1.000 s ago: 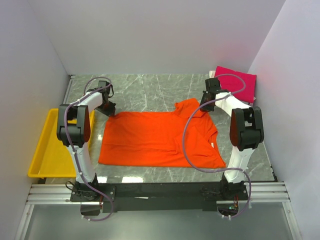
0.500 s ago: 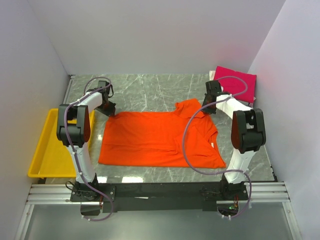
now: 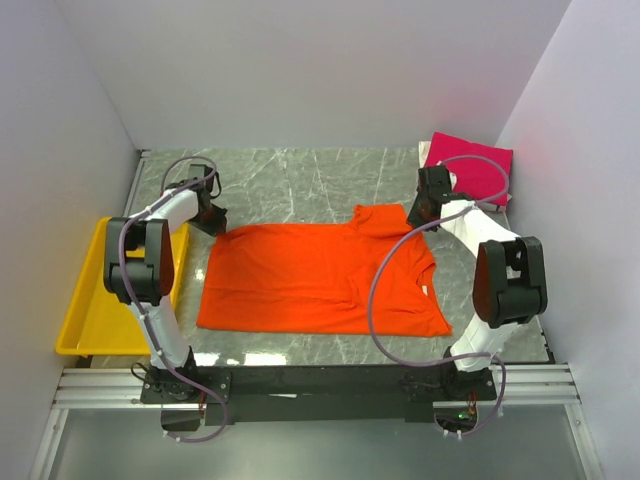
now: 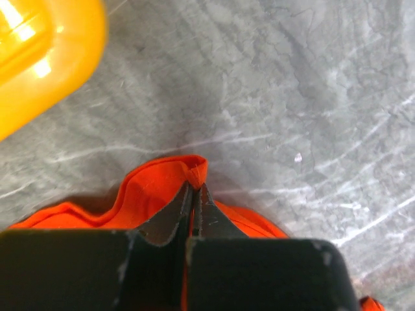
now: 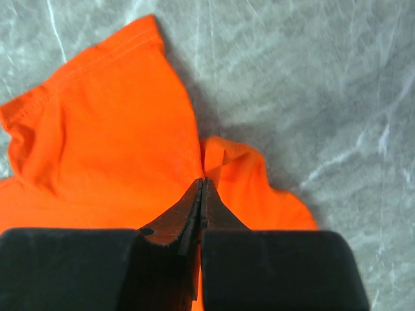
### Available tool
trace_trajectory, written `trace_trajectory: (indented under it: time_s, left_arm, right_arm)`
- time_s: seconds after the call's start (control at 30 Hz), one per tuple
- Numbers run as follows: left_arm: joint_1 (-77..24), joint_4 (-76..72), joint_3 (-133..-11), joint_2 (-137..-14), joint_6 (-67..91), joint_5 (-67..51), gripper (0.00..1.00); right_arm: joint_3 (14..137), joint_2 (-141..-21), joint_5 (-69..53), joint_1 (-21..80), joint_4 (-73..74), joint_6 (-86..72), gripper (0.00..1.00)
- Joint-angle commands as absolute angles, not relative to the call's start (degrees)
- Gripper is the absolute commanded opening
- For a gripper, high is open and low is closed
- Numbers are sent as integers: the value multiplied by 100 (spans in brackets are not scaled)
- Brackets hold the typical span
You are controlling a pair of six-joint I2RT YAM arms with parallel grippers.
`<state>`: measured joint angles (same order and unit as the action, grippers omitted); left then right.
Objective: Fold and stack the t-shirts
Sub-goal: Fold the tshirt
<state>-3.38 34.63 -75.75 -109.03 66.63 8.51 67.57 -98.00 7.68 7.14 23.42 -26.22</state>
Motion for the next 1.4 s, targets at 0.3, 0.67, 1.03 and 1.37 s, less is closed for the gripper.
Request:
trace_trajectory:
  time_s: [0.3, 0.67, 1.03, 1.37]
  left_arm:
    - [-264, 3261, -7190, -10143, 6539, 747, 1]
    - [-185, 3112, -6900, -9669, 6381, 642, 1]
    - [-176, 3340, -6821, -9325, 6029, 809, 1]
    - [-132, 3234, -6258, -8860, 6047, 782, 1]
  right_arm:
    - [6109, -8798, 817, 729, 2066, -2874, 0]
    - [5625, -8025, 747, 729, 2083, -2988, 0]
    - [4976, -7357, 756, 712, 2066, -3094, 0]
    - [4597, -6698, 773, 712, 2206, -3138, 0]
